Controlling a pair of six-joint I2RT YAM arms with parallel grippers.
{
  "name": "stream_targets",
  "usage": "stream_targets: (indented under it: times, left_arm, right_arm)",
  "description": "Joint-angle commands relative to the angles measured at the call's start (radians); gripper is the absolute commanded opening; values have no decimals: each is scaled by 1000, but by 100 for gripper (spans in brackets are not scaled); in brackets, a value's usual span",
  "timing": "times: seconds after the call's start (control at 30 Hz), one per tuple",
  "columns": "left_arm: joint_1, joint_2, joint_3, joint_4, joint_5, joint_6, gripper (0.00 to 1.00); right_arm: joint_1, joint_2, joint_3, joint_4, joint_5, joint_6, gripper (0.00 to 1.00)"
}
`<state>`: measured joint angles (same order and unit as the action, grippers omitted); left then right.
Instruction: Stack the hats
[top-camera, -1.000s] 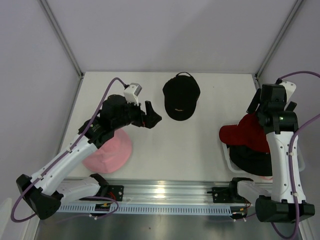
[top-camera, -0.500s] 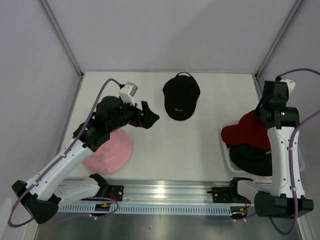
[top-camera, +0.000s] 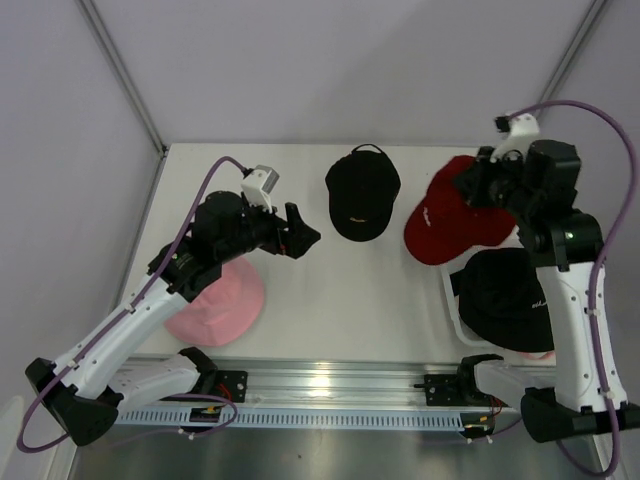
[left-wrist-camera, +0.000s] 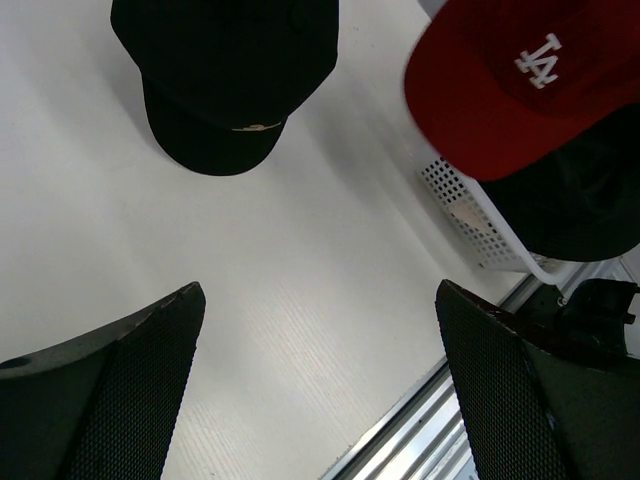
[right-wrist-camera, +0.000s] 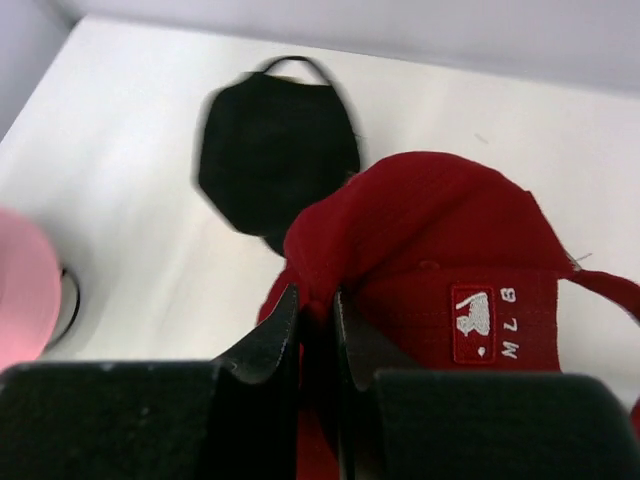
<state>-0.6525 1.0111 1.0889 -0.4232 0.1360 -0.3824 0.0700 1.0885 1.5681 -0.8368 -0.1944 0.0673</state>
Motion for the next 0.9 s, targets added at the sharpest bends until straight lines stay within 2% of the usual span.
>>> stream_targets:
  times: [0.0, 0.1, 0.23, 0.27, 0.33, 0.43, 0.57, 0.77, 0.8, 0.87]
  left_arm:
    - [-7, -8, 54, 43, -25, 30, 100]
    - [-6, -17, 65, 34, -65, 36, 100]
    - [-1, -29, 98, 0, -119, 50, 100]
    - [2, -34, 100, -14, -127, 53, 100]
    - [5, -43, 109, -23, -165, 59, 99]
    - [17, -62, 115, -37, -190, 60, 99]
    - [34, -72, 131, -57, -216, 68, 100]
    - [51, -34, 210, -141, -262, 89, 100]
    - [56, -17, 235, -158, -274, 102, 100]
    - [57, -8, 244, -163, -276, 103, 99]
  right_arm:
    - [170, 74, 33, 185, -136, -171, 0]
    - [237, 117, 24, 251, -167, -334, 0]
    - [225, 145, 12, 344, -264, -451, 0]
    - [221, 149, 0, 369, -342, -490, 0]
    - [221, 148, -20, 402, -387, -627, 0]
    - [196, 178, -17, 473, -450, -702, 0]
    - [131, 299, 75, 356, -820, -898, 0]
    - [134, 448, 185, 265, -933, -969, 0]
    - [142, 485, 219, 184, -988, -1047, 0]
    - [145, 496, 228, 167, -1002, -1084, 0]
